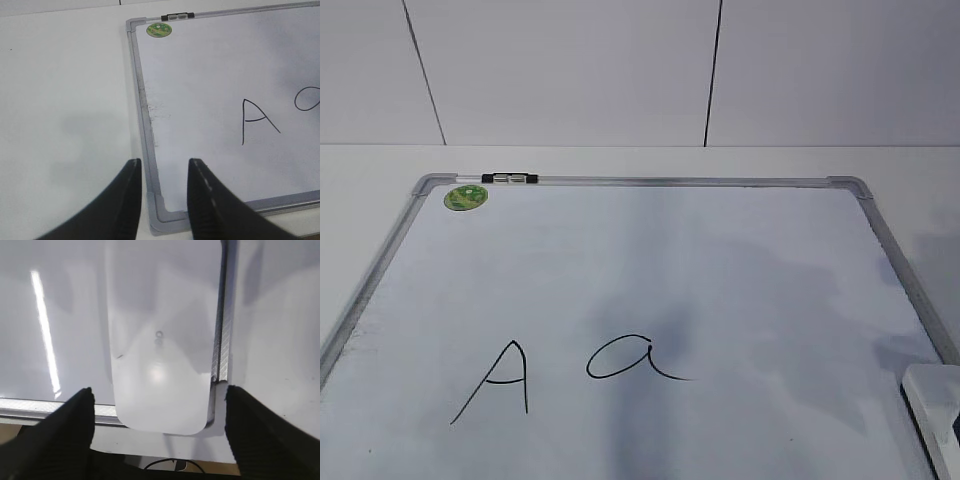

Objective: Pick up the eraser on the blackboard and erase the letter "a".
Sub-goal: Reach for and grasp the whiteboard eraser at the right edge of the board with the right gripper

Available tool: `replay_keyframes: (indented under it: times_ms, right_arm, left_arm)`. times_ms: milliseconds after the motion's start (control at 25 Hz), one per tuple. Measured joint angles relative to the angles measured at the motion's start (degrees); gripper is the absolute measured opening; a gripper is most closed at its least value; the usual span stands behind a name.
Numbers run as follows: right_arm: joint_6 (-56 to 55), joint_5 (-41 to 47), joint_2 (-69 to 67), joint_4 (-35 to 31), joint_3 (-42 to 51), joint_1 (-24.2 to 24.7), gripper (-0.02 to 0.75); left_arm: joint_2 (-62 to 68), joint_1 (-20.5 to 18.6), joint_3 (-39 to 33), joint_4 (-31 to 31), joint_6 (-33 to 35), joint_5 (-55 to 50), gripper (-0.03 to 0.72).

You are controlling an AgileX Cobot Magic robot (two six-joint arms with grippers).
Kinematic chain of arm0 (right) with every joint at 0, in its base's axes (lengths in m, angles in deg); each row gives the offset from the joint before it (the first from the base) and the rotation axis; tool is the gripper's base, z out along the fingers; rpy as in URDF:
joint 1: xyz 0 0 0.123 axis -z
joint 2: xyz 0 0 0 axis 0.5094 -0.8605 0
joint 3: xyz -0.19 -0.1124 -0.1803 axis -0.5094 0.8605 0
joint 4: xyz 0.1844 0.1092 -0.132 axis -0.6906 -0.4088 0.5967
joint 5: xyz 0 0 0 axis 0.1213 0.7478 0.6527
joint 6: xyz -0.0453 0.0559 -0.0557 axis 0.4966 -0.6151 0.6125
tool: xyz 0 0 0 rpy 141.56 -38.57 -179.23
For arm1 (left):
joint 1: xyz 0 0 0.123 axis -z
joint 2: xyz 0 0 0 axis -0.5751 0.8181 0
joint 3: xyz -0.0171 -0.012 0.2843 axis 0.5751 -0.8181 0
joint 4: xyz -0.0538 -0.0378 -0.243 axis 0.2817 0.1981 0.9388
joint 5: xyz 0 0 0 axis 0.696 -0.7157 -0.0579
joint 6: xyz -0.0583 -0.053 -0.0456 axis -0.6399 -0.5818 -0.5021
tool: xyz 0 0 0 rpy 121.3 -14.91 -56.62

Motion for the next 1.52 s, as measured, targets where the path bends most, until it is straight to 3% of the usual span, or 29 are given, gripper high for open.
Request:
replay_keyframes:
  times_ms: [280, 880, 1520]
  right_arm:
    - [0.0, 0.0, 0.0, -0.95, 0.0, 0.0, 0.678]
    - [-1.31, 1.24, -0.04, 0.45, 0.0, -0.36, 0.674]
    - [-10.01, -0.93, -0.04, 5.54, 0.0, -8.65, 0.654]
  left_arm:
    - [0.0, 0.0, 0.0, 0.0, 0.0, 0.0, 0.235]
    - [0.0, 0.0, 0.0, 0.0, 0.0, 0.0, 0.235]
    - [0.0, 0.0, 0.0, 0.0, 0.0, 0.0, 0.235]
